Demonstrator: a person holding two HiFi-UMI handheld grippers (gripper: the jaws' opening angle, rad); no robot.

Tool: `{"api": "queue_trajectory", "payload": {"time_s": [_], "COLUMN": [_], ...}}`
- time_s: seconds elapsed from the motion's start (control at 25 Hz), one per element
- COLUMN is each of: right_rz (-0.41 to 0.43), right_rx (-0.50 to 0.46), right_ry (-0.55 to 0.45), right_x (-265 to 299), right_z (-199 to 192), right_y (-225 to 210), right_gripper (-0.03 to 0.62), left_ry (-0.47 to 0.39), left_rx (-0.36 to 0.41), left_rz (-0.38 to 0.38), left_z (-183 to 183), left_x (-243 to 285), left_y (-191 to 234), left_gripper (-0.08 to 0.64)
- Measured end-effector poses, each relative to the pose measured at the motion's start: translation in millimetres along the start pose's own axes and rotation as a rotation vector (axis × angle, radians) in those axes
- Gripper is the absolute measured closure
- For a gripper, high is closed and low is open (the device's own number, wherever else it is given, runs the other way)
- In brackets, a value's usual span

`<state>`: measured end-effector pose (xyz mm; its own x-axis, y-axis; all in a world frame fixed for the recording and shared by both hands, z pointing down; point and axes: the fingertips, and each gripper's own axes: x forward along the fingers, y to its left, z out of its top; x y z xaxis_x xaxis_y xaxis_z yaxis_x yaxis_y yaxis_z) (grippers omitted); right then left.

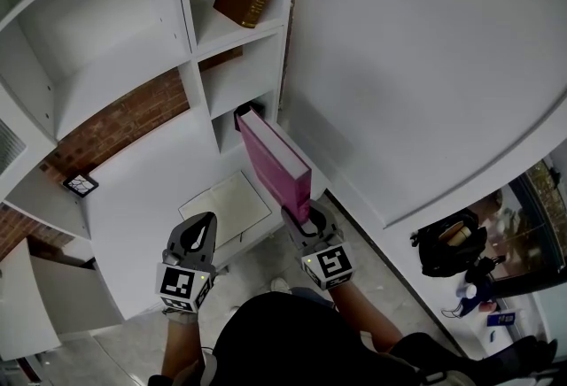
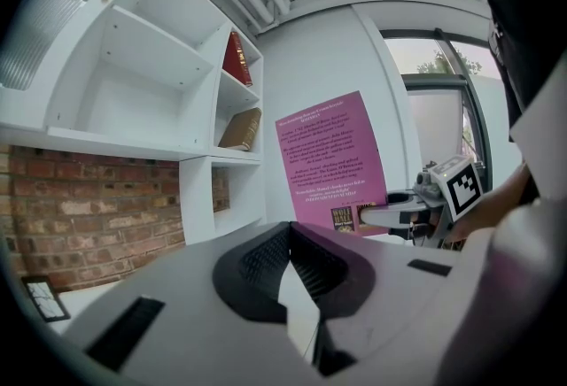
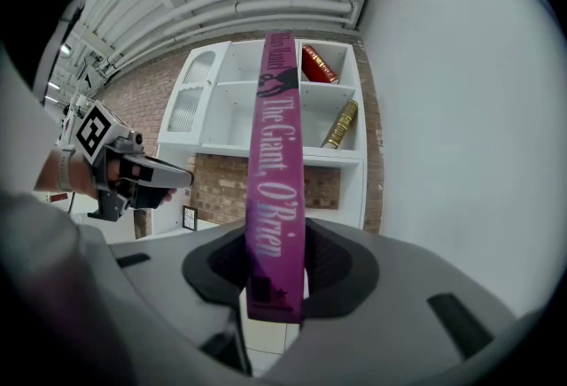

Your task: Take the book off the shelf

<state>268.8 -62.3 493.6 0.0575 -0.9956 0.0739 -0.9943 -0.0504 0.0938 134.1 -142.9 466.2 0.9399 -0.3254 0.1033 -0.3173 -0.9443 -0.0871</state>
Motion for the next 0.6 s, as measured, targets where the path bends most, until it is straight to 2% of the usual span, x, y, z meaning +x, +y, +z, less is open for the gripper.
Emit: {"api": "queue_trajectory", "payload": {"time_s": [0.6], "right_rz": [0.018], "right_rx": [-0.008], "right_ry": [-0.005], "right_x": [4], "right_z": [2], "right_y": [15], "right_gripper": [0.456], "left_ry": [-0.005], "left_rx": [-0.006], "left_rz": [0.022], "left_z": [-3], "left_x": [-15], "left_y": [8], "left_gripper": [0.551]}}
